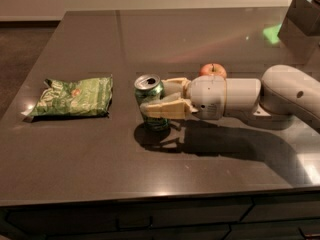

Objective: Place green can upright

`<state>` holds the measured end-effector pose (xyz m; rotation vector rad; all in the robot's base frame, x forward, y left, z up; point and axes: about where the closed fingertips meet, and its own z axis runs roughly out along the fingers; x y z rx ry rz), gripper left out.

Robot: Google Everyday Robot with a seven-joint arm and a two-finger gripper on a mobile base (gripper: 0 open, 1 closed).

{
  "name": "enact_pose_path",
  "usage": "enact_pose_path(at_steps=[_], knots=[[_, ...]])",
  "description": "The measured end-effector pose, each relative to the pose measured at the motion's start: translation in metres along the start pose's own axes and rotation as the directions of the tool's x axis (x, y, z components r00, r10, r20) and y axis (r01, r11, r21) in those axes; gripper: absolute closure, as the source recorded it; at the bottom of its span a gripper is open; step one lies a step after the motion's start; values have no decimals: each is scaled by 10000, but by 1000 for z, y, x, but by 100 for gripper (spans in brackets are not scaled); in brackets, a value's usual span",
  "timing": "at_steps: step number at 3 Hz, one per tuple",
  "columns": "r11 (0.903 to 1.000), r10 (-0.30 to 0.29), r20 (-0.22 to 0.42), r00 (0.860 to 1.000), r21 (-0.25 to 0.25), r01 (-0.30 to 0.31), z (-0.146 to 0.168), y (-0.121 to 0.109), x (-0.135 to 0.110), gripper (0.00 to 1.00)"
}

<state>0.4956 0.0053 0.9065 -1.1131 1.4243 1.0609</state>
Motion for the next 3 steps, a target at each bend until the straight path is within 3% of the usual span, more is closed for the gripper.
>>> enact_pose_path(at_steps=[1,2,3], knots=[[9994,307,901,9955,-163,-293,1,-2,3,56],[9987,472,1308,9903,-269,-440,3,-3,6,32],[9986,459,1299,9905,-310,-423,5,-1,5,9]])
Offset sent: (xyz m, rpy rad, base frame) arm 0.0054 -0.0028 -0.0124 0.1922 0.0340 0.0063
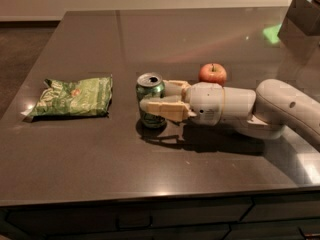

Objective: Place green can upright

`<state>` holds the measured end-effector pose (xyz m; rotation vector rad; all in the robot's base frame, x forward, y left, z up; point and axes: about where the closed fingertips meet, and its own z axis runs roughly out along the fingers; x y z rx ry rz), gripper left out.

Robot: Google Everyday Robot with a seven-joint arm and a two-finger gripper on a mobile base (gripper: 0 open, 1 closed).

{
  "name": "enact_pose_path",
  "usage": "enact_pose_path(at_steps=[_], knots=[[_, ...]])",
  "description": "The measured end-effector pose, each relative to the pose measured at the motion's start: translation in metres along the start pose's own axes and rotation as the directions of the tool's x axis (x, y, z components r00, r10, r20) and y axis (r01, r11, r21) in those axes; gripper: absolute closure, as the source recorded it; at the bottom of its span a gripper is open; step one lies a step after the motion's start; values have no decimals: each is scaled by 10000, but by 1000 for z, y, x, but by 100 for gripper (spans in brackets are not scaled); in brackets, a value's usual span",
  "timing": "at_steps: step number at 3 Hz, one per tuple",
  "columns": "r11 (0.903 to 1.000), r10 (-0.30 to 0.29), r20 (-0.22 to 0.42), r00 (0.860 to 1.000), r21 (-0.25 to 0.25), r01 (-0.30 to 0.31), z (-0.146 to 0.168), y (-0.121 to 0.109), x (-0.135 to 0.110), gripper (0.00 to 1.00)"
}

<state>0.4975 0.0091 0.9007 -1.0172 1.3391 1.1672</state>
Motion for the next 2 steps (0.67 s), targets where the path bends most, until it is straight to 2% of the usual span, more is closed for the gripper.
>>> enact_pose_path(at_steps=[1,2], knots=[[10000,-9,-3,10000,-35,9,2,1,-1,0],[10000,-10,-3,10000,-36,10,2,1,-1,0]])
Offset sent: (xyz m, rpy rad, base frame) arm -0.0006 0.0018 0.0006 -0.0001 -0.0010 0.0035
